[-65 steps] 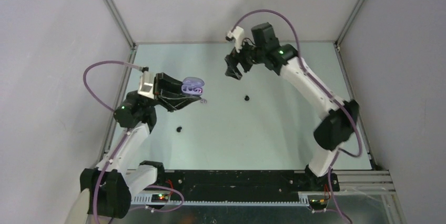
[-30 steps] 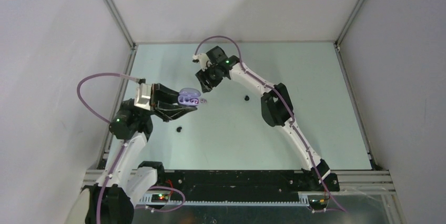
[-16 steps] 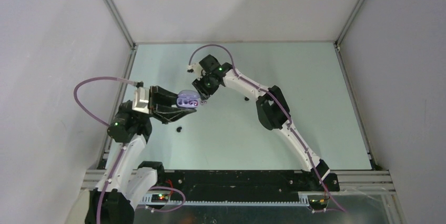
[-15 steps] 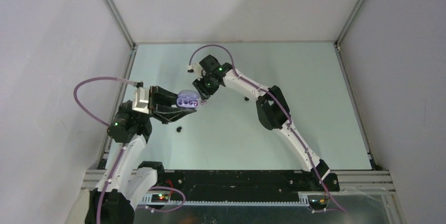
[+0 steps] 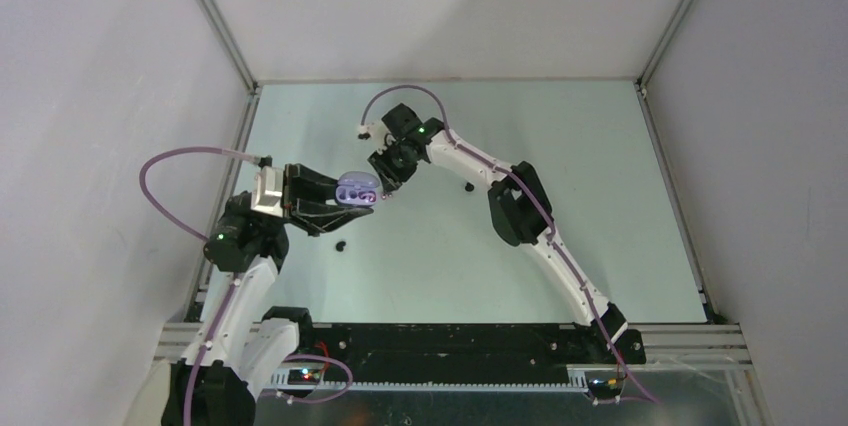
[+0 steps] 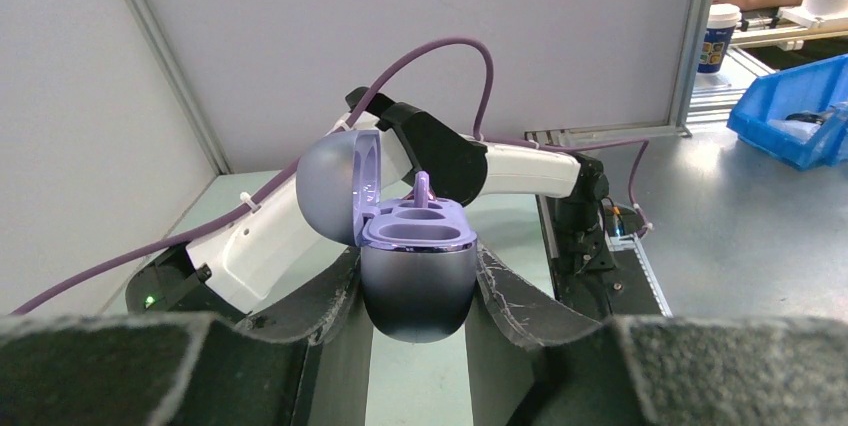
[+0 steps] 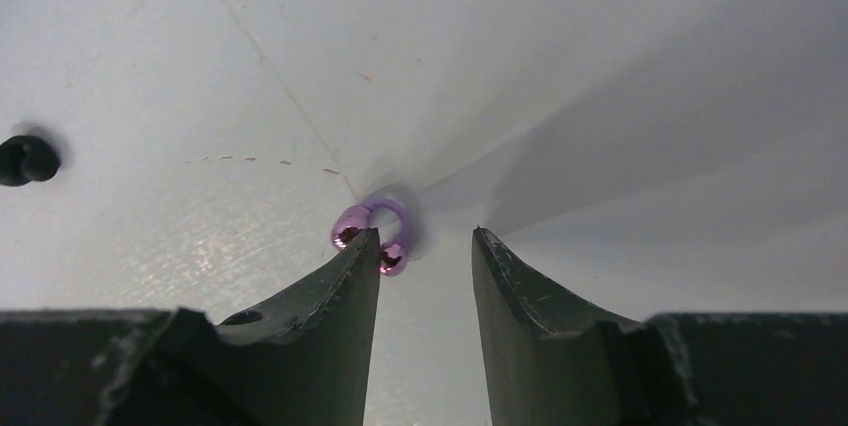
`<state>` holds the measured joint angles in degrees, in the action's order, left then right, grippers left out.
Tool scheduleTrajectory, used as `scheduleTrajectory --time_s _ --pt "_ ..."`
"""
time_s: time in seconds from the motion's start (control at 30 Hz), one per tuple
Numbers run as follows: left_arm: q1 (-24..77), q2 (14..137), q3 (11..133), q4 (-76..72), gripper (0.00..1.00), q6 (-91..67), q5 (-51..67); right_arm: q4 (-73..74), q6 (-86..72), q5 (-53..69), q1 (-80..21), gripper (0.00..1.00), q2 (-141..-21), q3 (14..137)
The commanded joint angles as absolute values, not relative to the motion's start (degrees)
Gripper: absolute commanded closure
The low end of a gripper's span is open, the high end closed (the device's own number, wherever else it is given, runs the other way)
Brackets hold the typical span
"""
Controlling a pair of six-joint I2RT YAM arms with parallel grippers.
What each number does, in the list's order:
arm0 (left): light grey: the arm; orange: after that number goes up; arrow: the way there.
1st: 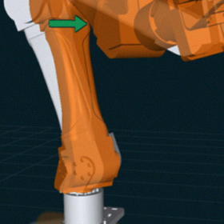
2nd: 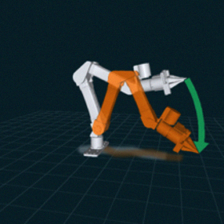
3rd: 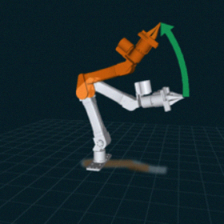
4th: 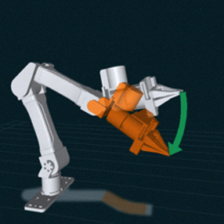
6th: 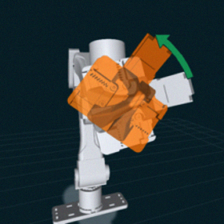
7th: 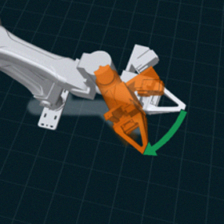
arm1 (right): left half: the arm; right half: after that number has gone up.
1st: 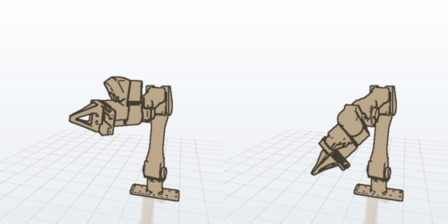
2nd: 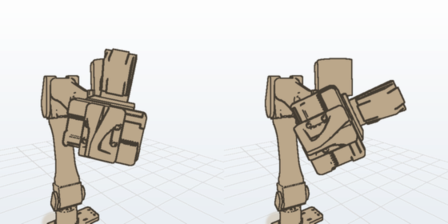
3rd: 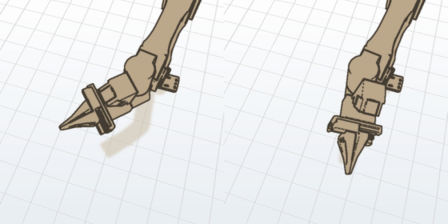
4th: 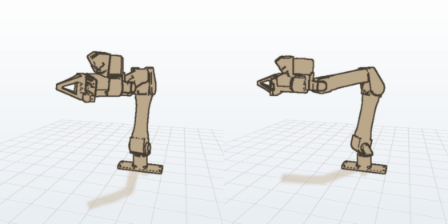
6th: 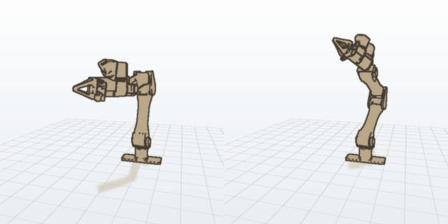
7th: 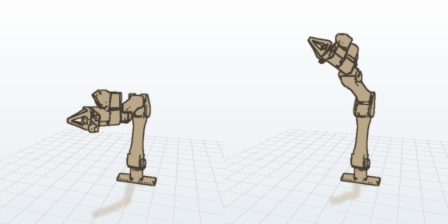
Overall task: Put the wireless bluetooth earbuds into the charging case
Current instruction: Move the earbud to the center of the board.
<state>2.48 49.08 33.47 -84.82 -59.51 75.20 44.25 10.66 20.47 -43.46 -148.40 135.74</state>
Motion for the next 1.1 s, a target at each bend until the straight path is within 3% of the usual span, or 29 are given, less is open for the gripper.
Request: scheduleTrajectory --time_s 0.0,0.43,0.8,1.07 --pt "1.85 48.78 33.05 -87.81 1.0 -59.45 74.75 45.73 12.62 23.21 -44.7 0.56 -148.35 135.28" --pt "1.76 48.82 33.03 -87.8 1.0 -59.53 74.82 46.0 15.21 22.31 -46.01 0.56 -147.54 131.41" --pt "1.76 48.92 33.05 -87.74 1.0 -59.5 74.71 44.05 16.35 22.4 -46.28 0.85 -143.42 125.51" --pt "1.0 48.85 32.58 -87.67 1.0 -59.13 73.79 45.01 16.42 19.6 -45.32 0.9 -139.5 126.04"
